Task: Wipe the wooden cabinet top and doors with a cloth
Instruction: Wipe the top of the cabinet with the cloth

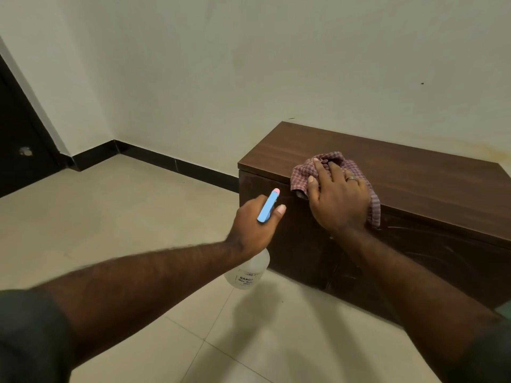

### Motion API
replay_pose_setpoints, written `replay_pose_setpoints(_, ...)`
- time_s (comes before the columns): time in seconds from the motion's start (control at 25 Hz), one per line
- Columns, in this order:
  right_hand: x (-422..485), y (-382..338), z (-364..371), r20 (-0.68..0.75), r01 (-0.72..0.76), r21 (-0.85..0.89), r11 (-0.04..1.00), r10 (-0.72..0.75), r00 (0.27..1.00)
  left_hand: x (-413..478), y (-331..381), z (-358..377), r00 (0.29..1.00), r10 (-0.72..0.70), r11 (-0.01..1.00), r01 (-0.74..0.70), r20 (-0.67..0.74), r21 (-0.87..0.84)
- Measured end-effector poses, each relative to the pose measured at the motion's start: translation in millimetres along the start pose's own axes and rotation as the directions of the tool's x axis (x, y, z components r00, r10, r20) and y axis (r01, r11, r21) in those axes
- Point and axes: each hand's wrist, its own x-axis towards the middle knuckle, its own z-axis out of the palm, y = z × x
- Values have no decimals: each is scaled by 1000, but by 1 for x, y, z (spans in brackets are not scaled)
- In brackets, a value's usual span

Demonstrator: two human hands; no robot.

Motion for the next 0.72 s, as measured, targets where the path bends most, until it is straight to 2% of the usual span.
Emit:
replay_pose_setpoints(0.24,-17,-15,39,-181,125,-94,988,-140,974,-2,-20,14,997,-28,1000,28,-70,-6)
replay_pose_setpoints(0.4,-25,-16,57,-239,244,-172,954,-281,930,2,-29,16,999,-25,998,22,-45,-52)
replay_pose_setpoints(0.72,-29,-20,64,-276,263,-165,951,-301,913,-13,-39,10,998,-62,997,62,-2,-53)
